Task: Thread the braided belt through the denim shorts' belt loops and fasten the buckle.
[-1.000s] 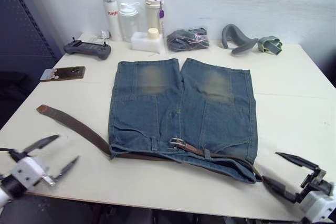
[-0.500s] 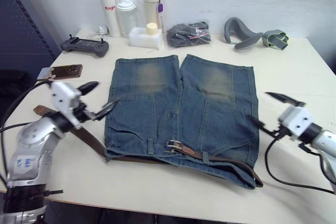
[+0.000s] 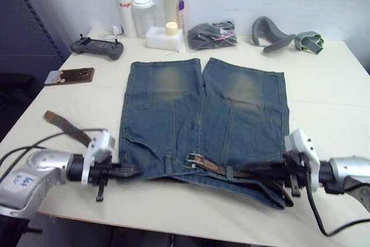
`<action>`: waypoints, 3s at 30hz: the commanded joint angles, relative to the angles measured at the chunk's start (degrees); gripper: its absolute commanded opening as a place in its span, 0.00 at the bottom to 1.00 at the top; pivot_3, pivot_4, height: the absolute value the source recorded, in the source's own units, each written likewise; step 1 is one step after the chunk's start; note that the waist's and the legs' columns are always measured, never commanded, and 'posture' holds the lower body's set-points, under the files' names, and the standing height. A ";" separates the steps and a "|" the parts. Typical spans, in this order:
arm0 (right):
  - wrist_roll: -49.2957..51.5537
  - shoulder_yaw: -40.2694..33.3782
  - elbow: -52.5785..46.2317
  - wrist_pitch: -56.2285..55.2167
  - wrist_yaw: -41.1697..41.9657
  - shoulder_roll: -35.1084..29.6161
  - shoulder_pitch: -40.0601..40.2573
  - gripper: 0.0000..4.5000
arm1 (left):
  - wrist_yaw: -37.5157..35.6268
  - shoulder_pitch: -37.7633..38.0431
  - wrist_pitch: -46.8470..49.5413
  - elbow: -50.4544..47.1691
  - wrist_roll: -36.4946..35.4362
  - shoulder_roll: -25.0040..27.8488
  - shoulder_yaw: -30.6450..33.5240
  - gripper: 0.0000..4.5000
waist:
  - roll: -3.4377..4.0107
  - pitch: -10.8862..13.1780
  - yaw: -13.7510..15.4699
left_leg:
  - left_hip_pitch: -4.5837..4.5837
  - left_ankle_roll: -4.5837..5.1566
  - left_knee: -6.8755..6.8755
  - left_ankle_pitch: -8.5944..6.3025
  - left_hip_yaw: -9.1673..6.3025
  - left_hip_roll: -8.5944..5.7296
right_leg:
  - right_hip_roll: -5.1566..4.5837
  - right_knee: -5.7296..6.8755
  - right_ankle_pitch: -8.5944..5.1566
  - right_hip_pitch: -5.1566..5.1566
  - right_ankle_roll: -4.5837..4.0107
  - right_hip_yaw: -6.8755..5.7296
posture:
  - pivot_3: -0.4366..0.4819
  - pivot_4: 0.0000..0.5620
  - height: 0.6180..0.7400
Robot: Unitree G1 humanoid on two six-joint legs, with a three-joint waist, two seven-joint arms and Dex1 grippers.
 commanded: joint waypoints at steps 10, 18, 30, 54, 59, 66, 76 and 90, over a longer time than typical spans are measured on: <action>-12.33 3.54 2.09 -4.98 2.83 1.84 5.37 0.00 | 0.31 0.72 -11.20 6.23 11.90 -1.92 -4.90 0.01 | 0.10 -0.40 0.95 | 0.69 0.21 -0.09 -0.25 0.15 0.12 | -0.15 -0.04 -0.01 0.32 -0.01 -0.11 | 0.48 0.27 0.11; -2.21 -4.62 4.42 5.34 -2.21 4.32 -10.77 0.00 | 16.62 -25.15 25.98 8.45 -30.77 -8.67 11.30 0.01 | -0.57 0.93 1.17 | 0.10 -0.15 -0.10 0.21 -0.44 0.09 | 0.15 0.15 0.31 -0.20 0.61 -0.21 | 0.48 0.27 0.11; -15.07 5.12 16.87 6.23 -7.07 11.36 -31.49 0.89 | 30.31 -36.50 22.96 13.60 -3.08 -10.66 -3.37 0.84 | -1.04 1.13 -0.44 | 0.66 -0.89 -1.84 0.78 -0.21 0.02 | 0.10 -0.65 0.83 0.21 1.66 0.07 | 0.48 0.27 0.11; -35.41 15.55 38.70 10.03 -10.02 19.81 -45.34 1.00 | 35.41 -45.38 18.49 35.19 18.38 -25.98 -9.73 1.00 | -1.03 1.57 -0.40 | 0.68 -1.49 -1.96 1.93 -0.38 -0.02 | 0.08 -0.61 1.50 0.14 2.97 0.09 | 0.48 0.27 0.11; -34.42 17.13 35.30 16.84 -7.95 18.95 -42.77 0.82 | 33.81 -43.85 19.30 33.49 18.50 -26.86 -8.58 0.69 | -1.18 0.91 -0.11 | 0.73 -1.41 -1.96 1.87 -0.44 -0.04 | 0.09 -0.67 1.48 0.25 2.94 0.08 | 0.48 0.27 0.11; -33.00 15.75 29.32 18.24 -5.52 18.41 -42.28 0.14 | 34.55 -41.52 23.05 27.65 17.12 -28.29 -5.96 0.04 | -1.25 0.68 -0.07 | 0.72 -1.30 -1.95 1.81 -0.55 -0.18 | 0.08 -0.85 1.48 0.38 2.93 0.11 | 0.48 0.27 0.11; -41.06 14.55 36.31 7.25 -10.22 17.79 -54.97 0.01 | 38.85 -44.53 28.05 21.72 15.51 -35.18 0.16 0.00 | -1.00 1.03 -0.11 | 0.51 -1.26 -1.94 1.94 -0.55 -0.31 | 0.02 -0.89 1.54 0.23 3.04 0.14 | 0.48 0.27 0.11; -59.21 19.64 88.94 -25.98 -27.07 29.87 -81.38 0.20 | 44.21 -67.63 -4.92 66.44 27.99 -41.39 -0.75 0.00 | -1.31 1.53 -1.67 | 0.21 -1.40 -2.06 2.12 -0.69 -0.53 | -0.02 -0.66 1.72 -0.13 3.40 0.14 | 0.48 0.27 0.11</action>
